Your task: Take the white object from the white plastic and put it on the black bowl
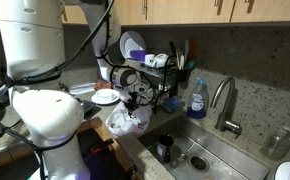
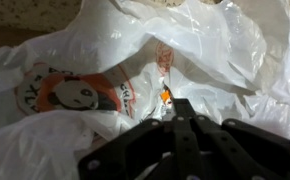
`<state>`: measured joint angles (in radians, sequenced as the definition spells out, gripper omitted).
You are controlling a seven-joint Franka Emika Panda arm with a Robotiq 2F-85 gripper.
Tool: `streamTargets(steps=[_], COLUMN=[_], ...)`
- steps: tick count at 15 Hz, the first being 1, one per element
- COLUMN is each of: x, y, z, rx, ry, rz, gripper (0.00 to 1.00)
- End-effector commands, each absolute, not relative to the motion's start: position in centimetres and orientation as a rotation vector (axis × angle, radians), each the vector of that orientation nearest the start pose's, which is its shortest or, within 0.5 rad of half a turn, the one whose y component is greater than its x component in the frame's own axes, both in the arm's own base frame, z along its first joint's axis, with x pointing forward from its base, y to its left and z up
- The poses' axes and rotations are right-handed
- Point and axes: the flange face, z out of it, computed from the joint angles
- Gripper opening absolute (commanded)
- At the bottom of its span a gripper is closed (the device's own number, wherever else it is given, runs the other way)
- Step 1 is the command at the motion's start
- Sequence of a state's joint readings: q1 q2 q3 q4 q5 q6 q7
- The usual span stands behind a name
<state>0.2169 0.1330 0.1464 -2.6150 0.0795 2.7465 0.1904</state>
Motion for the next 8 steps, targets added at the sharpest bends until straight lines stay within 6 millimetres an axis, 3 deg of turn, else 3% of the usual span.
streamTargets(steps=[1,5,7,8], x=[40.4,40.9,41.1,41.2], y=[15.1,15.0,14.9,14.9], z=[20.6,20.0,19.6,19.4], rx=[-3.117,-3.121,-3.124,-3.125], ry=[-0.122,-0.099,-0.087,-0.085], rz=[0.018,0.031,0.044,0.051], gripper=[0.00,0.02,0.12,0.13])
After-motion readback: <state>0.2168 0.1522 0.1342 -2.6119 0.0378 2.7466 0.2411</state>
